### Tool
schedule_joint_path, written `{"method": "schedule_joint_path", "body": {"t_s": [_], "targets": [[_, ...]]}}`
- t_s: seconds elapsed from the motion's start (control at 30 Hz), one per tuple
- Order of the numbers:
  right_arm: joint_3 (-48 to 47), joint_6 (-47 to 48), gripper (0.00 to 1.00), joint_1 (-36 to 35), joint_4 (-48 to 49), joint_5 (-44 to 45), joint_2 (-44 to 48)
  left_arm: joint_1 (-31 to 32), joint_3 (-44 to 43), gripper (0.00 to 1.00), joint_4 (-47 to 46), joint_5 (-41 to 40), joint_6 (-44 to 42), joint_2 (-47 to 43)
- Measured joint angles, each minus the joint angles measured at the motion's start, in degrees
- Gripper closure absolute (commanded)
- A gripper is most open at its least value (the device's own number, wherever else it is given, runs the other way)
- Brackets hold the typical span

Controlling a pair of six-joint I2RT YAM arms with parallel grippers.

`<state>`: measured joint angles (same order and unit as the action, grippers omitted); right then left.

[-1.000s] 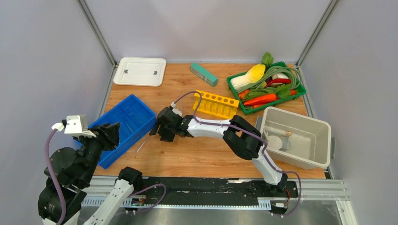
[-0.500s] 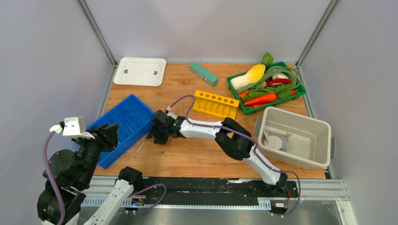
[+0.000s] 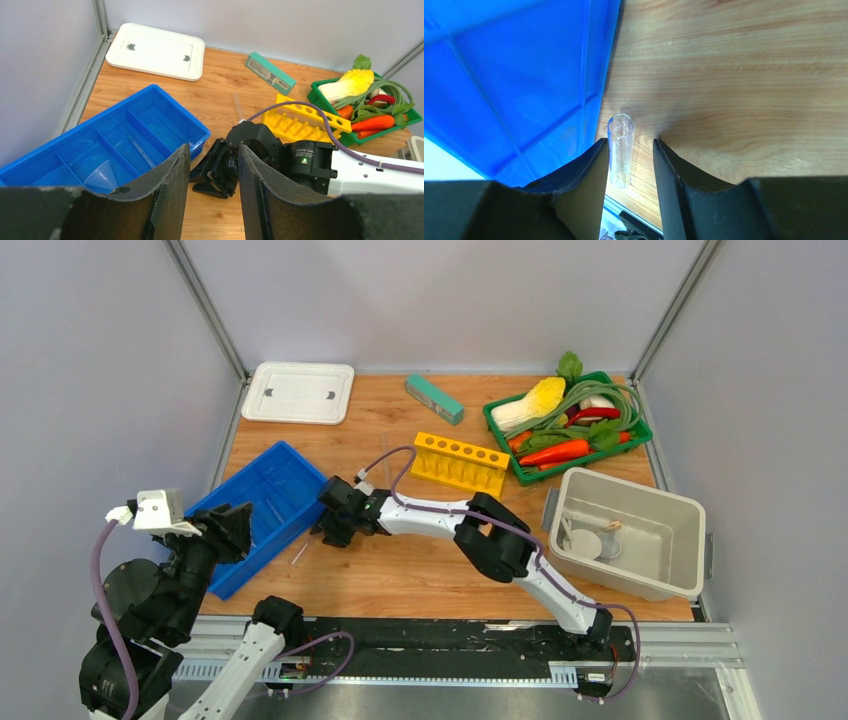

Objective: Organize the chemistry lab equipment

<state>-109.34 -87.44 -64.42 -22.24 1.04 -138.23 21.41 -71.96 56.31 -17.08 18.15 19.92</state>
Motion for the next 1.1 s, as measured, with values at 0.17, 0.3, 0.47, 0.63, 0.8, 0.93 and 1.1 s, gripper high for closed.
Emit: {"method": "schedule_joint_path", "body": {"t_s": [0.17,0.3,0.47,0.63,0.8,0.93,1.1], "targets": [[-1.29,-1.33,0.56,-0.07,-1.51,0.70,-0.35,0.00,0.02,0.52,-0.31,0.04,0.02,0.00],[-1.73,-2.01,0.56,-0.07,-1.99,1.03,-0.57,0.00,0.02,0.52,-0.90,0.11,0.02,0.00],[-3.78,-2.32,0.57,-0.07,-2.47,0.96,-1.88,0.00,0.02,0.52,-0.87,0.17,0.02,-0.17],[-4.72,-2.36,0.58,-0.07,-3.10,0.90,-2.38,0.00,0.02,0.52,-0.85,0.15,0.02,-1.11],[-5.09,-2.78,0.61,-0.07,-4.15,0.87,-2.47,0.00,0.02,0.52,-0.85,0.15,0.20,-1.46],[-6.69,-2.95,0.63,-0.04,-5.75,0.85,-3.19,0.00,0.02,0.52,-0.85,-0.02,0.22,-1.49],[-8.24,-2.75,0.67,-0.07,-7.45,0.61,-4.02,0.00,0.02,0.53,-0.87,-0.63,0.17,-1.57]]}}
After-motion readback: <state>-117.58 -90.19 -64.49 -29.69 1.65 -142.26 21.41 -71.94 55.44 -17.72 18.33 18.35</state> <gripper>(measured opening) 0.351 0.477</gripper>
